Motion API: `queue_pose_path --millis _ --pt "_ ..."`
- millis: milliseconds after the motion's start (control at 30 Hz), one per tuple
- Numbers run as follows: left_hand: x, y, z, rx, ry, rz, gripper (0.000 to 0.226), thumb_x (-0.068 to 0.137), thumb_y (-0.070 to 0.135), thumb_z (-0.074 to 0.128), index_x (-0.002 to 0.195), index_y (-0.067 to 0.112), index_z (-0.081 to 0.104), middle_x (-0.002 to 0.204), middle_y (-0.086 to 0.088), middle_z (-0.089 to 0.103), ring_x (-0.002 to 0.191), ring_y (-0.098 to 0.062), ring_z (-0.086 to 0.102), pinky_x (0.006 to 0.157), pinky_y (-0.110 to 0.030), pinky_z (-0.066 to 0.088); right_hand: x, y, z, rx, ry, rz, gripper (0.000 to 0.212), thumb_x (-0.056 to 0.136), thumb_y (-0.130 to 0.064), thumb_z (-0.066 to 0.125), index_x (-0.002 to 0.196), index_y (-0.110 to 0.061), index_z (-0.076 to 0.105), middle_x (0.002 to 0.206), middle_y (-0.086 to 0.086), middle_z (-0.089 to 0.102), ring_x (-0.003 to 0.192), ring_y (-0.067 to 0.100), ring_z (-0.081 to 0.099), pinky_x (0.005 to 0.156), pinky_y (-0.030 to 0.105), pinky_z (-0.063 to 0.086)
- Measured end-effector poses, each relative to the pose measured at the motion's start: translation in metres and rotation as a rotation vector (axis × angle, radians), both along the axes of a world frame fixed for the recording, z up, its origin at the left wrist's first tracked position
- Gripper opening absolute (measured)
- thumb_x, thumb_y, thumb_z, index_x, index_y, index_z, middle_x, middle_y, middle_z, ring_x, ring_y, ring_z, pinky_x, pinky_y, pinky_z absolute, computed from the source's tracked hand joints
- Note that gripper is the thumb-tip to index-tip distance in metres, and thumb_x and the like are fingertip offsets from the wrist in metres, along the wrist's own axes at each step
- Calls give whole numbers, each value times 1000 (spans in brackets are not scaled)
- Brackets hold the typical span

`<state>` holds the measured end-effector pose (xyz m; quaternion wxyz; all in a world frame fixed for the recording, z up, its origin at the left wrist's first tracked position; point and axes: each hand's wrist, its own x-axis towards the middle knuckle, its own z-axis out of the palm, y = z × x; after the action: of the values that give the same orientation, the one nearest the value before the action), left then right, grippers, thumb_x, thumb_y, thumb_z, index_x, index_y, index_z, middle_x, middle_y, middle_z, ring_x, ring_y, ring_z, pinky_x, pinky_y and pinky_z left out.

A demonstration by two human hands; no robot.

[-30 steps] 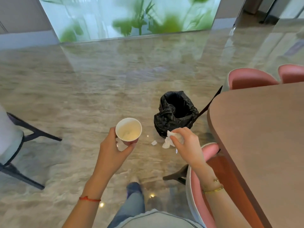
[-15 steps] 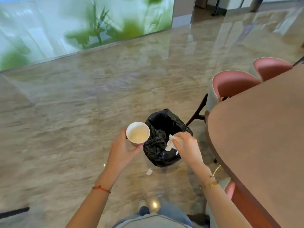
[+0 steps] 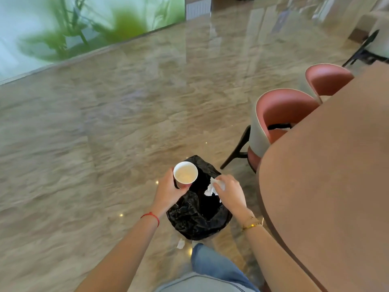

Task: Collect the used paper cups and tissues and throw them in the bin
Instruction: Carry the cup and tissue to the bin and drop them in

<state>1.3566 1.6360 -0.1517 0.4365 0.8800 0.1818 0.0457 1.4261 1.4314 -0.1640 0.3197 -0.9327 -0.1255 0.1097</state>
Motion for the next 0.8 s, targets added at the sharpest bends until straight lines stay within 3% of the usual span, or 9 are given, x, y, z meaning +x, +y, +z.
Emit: queue_pose_path --millis 167,267,433,667,800 --pt "68 8 -31 -59 94 6 67 72 35 82 125 15 48 117 3 59 104 -13 53 76 -24 40 65 17 -34 -55 132 47 28 92 -33 57 116 -19 60 119 1 60 103 18 58 84 31 49" --pt "95 14 -52 -130 170 -5 61 73 24 82 124 13 49 121 -1 58 113 -20 57 86 -27 44 94 24 -48 -77 221 76 36 91 -34 59 123 -18 57 121 2 61 104 18 60 88 33 50" --pt "103 31 -70 -132 310 28 67 81 20 75 138 9 43 140 -8 47 128 -25 46 102 -34 40 117 30 -53 -84 270 123 37 91 -31 60 127 -20 55 122 1 61 100 15 59 84 30 51" --pt "80 55 -44 -3 278 -7 54 89 27 65 139 22 45 142 3 49 132 -17 44 104 -31 39 122 36 -21 -35 149 195 38 93 -31 59 129 -21 54 124 -2 60 112 12 57 90 26 48" --pt "55 66 -16 60 183 70 48 89 22 65 134 21 49 138 0 52 129 -19 48 100 -28 39 119 49 3 -11 50 255 40 93 -31 59 131 -20 53 126 -2 59 118 13 53 94 24 44"
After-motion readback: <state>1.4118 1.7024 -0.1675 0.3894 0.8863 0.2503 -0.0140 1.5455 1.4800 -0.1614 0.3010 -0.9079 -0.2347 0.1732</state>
